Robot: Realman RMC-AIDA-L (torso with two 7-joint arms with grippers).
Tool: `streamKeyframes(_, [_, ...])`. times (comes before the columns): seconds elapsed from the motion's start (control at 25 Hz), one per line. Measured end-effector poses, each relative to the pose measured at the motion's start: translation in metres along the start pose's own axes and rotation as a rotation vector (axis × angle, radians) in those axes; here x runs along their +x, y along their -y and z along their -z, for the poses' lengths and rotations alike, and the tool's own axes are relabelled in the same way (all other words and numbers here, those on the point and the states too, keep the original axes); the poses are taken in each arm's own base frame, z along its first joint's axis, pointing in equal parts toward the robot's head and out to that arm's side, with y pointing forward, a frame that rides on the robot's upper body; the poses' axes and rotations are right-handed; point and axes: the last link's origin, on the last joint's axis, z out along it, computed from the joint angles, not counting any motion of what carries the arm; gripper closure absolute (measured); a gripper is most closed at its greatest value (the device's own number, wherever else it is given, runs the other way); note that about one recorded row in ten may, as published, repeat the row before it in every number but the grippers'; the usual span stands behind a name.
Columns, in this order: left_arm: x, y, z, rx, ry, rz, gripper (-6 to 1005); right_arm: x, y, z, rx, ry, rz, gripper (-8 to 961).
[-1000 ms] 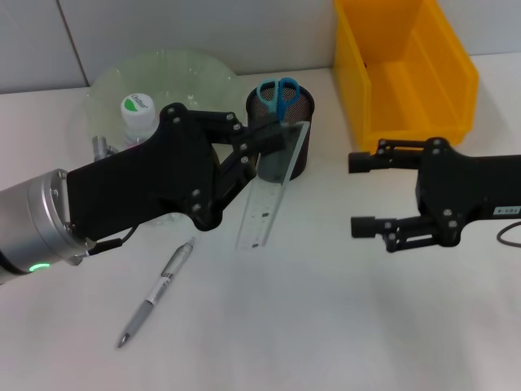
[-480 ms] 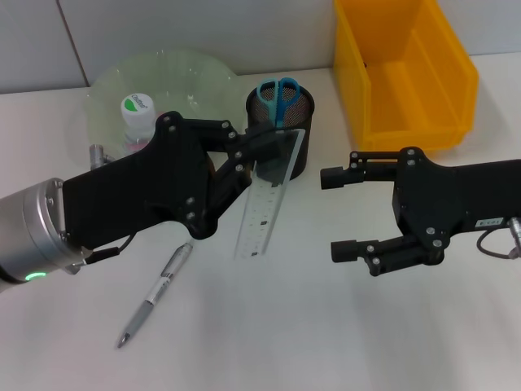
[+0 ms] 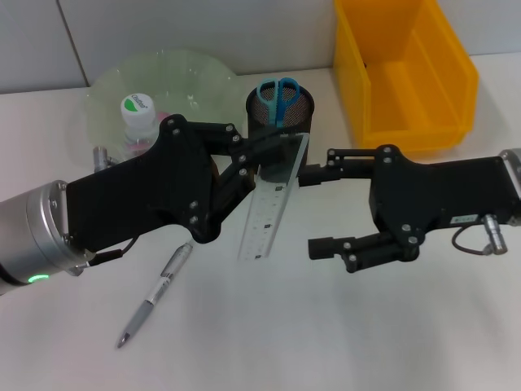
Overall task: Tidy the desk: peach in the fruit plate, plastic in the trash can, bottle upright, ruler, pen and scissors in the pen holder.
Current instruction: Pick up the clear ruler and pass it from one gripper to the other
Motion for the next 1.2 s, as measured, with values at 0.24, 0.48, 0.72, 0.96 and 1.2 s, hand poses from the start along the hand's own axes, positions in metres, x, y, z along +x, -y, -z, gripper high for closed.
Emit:
streamKeyframes(0.24, [-0.002, -0.001, -0.002, -0.008, 0.005, -0.015, 988, 0.0, 0.005, -0.01, -0.011, -0.008, -0.005, 227])
streamKeyframes(0.48, [-0.002, 0.0, -0.003, -0.015, 0.008, -0.01, 988, 0.001, 0.009, -0.022, -0.031, -0.028, -0.003, 231])
streamKeyframes(0.72, [-0.003, 0.0, -0.003, -0.015, 0.007, -0.01, 988, 0.001, 0.011, -0.025, -0.028, -0.031, 0.01, 235])
streamKeyframes(0.96, [-0.003, 0.0, -0.003, -0.016, 0.007, -0.01, 988, 0.0, 0.012, -0.03, -0.04, -0.017, 0.013, 239])
streamKeyframes(1.2, [-0.002, 0.0, -0.004, -0.018, 0.006, -0.008, 989, -0.001, 0.013, -0.033, -0.046, -0.015, 0.017, 244])
